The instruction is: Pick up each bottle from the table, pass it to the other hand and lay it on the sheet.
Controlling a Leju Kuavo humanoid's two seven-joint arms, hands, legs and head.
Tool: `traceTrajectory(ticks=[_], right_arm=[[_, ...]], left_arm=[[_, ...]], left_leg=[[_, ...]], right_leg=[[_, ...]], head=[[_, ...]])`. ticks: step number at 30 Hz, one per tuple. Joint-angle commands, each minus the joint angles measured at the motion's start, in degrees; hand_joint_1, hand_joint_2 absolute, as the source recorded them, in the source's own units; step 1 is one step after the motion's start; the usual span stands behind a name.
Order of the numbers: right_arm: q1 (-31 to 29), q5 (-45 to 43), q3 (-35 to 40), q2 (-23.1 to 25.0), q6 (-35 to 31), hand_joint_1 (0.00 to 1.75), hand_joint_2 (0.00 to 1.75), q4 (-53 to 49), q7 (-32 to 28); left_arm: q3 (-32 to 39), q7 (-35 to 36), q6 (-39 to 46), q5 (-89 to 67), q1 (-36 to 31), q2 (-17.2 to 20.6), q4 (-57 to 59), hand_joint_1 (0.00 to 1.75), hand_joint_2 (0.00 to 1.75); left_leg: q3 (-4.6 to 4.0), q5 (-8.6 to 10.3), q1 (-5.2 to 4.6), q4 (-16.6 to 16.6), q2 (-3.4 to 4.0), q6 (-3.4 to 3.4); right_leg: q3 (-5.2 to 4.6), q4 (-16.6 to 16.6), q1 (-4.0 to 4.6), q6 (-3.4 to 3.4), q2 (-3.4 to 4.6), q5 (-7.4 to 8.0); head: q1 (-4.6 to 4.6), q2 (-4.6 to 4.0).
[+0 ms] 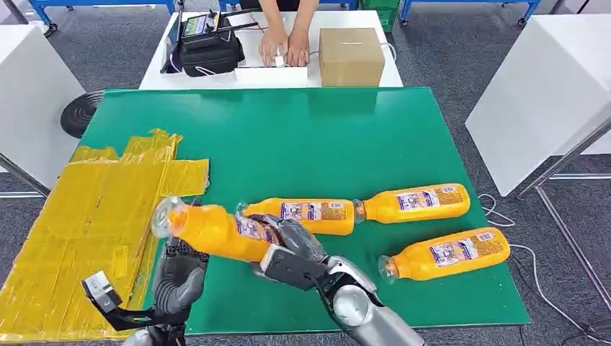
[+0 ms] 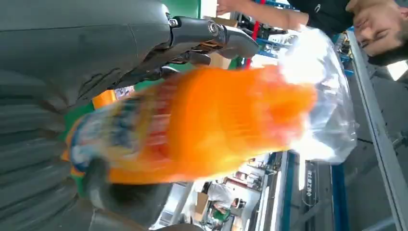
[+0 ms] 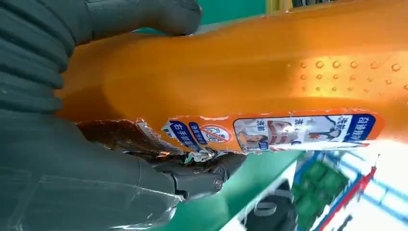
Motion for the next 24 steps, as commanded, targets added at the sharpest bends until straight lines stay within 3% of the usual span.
traceTrajectory(ticks=[1, 16, 17, 18, 24], right_arm=[[-7.5, -0.9, 11.7, -2.2, 5.0, 1.75, 1.75, 3.0, -1.4], [-10.4, -3.4, 15.8, -1.0, 6.2, 1.75, 1.75, 3.2, -0.9], [-10.4, -3.6, 15.8, -1.0, 6.1, 1.75, 1.75, 3.4, -0.9], [-10.4, -3.7, 15.8, -1.0, 6.0, 1.75, 1.75, 3.5, -0.9], [-10.4, -4.1, 15.6, -1.2, 5.2, 1.75, 1.75, 4.5, -0.9]], left_arm=[[3.4, 0.1, -0.2, -0.9, -2.5, 1.2, 3.8, 0.0, 1.75], [0.8, -0.2, 1.9, -9.1, -4.3, 2.5, 6.7, 0.0, 1.75], [0.9, -0.2, 1.8, -9.1, -4.2, 2.5, 6.6, 0.35, 1.75], [1.1, -0.5, 1.5, -8.8, -4.2, 2.3, 6.6, 1.75, 1.75], [1.5, -1.3, 0.4, -8.4, -4.1, 2.0, 7.0, 1.75, 1.75]], left_leg=[[0.23, -0.04, 0.02, -0.1, 0.09, -0.05], [0.07, 0.01, -0.02, -0.1, 0.0, -0.02], [0.21, -0.02, 0.02, -0.1, 0.02, -0.04], [0.29, -0.04, 0.03, -0.1, 0.03, -0.05], [0.13, 0.01, 0.01, -0.1, -0.03, -0.03]], right_leg=[[0.2, -0.1, 0.03, -0.05, 0.03, -0.02], [0.06, 0.0, -0.02, -0.02, -0.01, 0.0], [0.19, -0.1, 0.02, -0.04, -0.01, -0.03], [0.28, -0.1, 0.04, -0.06, -0.02, -0.04], [0.13, -0.1, 0.01, -0.03, -0.05, -0.01]], head=[[0.02, 0.0], [0.0, 0.0], [0.04, 0.0], [0.02, 0.0], [0.02, 0.0]])
